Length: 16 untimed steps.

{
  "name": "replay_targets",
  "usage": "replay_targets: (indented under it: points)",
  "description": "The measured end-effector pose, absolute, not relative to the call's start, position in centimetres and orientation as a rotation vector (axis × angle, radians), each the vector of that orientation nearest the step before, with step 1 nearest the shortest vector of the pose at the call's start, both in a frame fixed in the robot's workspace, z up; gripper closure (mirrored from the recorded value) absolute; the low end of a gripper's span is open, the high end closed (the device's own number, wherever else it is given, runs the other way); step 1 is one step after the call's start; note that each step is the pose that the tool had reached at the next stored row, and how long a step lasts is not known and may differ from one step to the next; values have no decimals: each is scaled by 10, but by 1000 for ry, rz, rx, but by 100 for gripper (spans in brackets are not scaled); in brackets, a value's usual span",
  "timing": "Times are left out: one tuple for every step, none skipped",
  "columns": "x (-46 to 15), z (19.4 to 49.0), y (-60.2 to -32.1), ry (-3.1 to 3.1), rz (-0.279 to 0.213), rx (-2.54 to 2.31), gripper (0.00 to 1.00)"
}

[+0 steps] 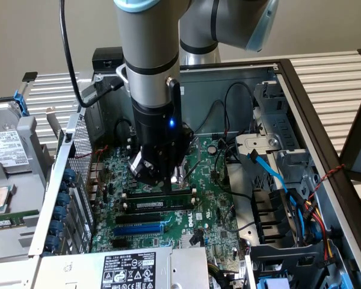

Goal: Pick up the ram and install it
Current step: 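Press down the ram until it locks into place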

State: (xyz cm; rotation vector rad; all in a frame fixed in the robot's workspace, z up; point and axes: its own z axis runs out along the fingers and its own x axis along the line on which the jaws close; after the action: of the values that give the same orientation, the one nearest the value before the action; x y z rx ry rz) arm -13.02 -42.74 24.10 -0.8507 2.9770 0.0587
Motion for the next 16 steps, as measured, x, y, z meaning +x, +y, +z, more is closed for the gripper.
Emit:
replay_targets:
  points:
    - [-130,241,-427,2984,58,-824,89]
    - [-130,241,-427,2991,57,-797,89]
    - [-130,240,-427,2998,57,-771,89]
    - [-130,240,-427,3004,56,-744,89]
    - [-130,240,-427,3010,55,-718,89]
    - [-130,240,-427,3016,55,-691,89]
    - [-130,239,-427,3022,54,-663,89]
    - [-130,239,-427,3028,53,-636,89]
    - [-130,239,-427,3033,53,-608,89]
    - [-130,239,-427,3038,52,-581,89]
    - [-130,238,-427,3043,51,-553,89]
    - [-130,238,-427,3047,51,-528,89]
    - [-130,238,-427,3052,50,-500,89]
    - [-130,238,-427,3056,49,-472,89]
    - [-130,237,-427,3060,49,-444,89]
    - [-130,237,-427,3064,48,-415,89]
